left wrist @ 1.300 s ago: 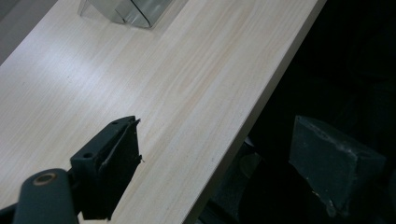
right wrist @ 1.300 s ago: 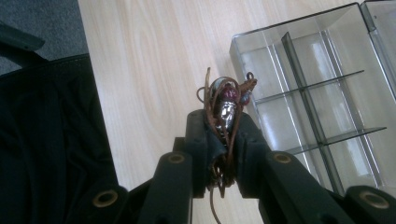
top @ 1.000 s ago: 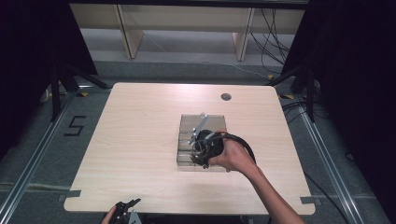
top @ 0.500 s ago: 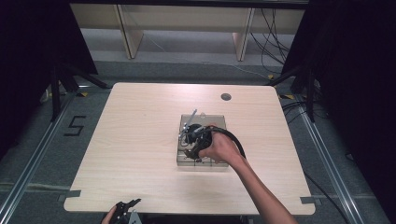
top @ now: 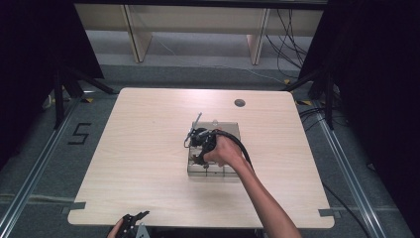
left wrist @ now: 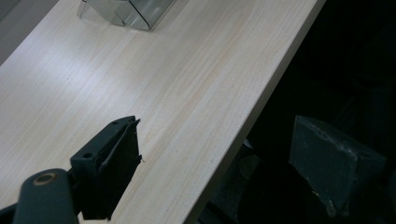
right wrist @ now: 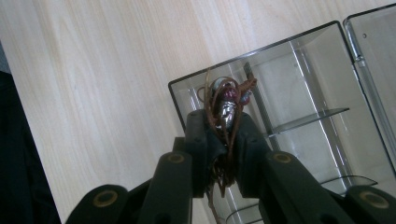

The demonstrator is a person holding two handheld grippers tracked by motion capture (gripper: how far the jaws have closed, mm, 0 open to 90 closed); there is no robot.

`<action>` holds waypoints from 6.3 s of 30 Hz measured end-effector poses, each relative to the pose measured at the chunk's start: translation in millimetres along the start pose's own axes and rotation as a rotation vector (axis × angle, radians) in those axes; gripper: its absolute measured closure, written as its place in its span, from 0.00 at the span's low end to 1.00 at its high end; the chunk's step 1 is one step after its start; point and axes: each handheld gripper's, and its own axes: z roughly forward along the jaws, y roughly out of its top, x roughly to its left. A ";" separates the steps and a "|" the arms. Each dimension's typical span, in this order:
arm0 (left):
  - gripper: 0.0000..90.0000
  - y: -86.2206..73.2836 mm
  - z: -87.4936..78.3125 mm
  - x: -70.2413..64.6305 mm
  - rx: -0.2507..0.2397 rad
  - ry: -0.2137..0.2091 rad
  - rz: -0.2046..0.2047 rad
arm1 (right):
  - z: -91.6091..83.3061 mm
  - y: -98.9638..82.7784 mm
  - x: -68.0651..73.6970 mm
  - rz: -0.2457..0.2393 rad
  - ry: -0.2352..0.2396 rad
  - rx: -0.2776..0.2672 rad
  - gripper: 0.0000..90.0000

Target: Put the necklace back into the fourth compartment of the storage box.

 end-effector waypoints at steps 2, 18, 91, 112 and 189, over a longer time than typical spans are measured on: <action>0.17 0.3 -1.2 1.4 0.015 0.005 0.014 | 4.4 3.0 -0.4 0.002 0.005 0.007 0.88; 0.17 -0.4 -1.9 1.2 0.019 0.005 0.016 | 26.9 8.3 -4.5 0.010 0.020 0.044 0.88; 0.17 -0.2 0.7 1.4 0.021 0.020 0.022 | -32.5 -74.6 -6.2 0.189 0.000 -0.244 0.45; 0.17 -0.6 1.2 0.0 0.015 -0.004 -0.007 | -34.2 -104.0 2.9 0.220 -0.015 -0.318 0.39; 0.17 -0.7 1.4 1.5 0.008 0.023 -0.005 | -10.7 -168.1 38.3 0.247 -0.010 -0.491 0.30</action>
